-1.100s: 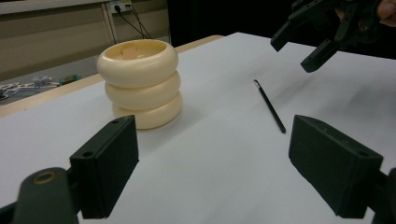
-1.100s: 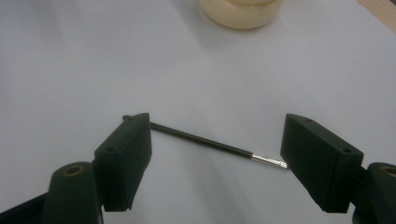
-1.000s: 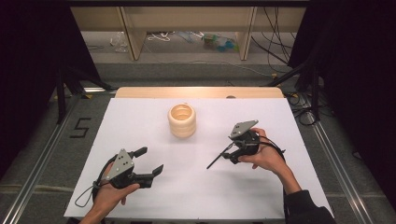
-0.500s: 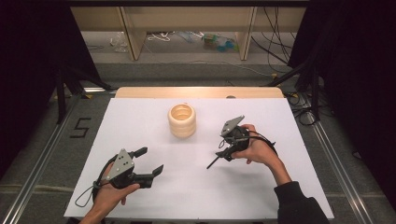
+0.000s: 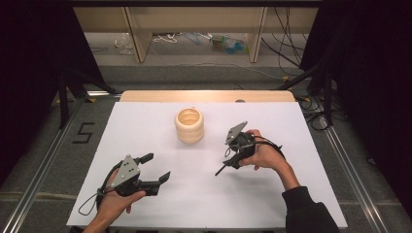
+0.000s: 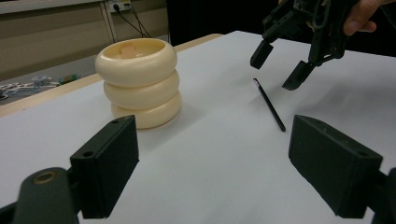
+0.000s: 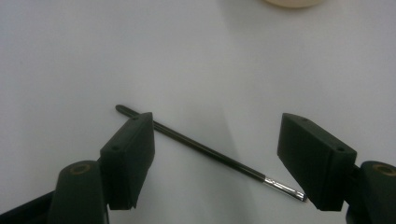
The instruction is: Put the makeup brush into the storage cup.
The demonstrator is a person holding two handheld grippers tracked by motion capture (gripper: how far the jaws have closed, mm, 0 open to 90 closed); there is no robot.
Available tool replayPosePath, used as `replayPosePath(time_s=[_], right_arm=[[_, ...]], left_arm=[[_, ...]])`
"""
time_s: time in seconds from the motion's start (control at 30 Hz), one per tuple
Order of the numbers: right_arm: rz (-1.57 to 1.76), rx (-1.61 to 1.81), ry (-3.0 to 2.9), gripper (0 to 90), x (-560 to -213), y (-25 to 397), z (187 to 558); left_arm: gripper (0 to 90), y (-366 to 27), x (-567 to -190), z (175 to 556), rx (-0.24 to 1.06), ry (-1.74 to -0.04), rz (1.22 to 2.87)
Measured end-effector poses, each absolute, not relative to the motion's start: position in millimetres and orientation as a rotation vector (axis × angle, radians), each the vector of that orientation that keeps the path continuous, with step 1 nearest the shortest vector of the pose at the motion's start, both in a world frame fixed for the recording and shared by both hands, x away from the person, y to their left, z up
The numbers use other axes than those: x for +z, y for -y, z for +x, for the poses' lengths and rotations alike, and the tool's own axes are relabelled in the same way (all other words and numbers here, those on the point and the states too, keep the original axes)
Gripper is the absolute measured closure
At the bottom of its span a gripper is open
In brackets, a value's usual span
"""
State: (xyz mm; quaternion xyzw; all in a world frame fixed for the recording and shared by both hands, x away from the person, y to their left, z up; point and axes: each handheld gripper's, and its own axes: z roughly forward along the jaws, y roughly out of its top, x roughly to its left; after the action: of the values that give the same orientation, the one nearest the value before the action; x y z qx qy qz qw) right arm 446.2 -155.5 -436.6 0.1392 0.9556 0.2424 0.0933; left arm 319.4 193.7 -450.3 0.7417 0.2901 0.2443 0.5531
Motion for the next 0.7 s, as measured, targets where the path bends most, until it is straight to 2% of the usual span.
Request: replayPosePath(time_s=[0.7], right_arm=[[0.339, 0.553, -2.934, 31.4, -456, 145, 454]], left_arm=[[16.2, -194, -450, 319, 0.580, -0.683, 1.760]])
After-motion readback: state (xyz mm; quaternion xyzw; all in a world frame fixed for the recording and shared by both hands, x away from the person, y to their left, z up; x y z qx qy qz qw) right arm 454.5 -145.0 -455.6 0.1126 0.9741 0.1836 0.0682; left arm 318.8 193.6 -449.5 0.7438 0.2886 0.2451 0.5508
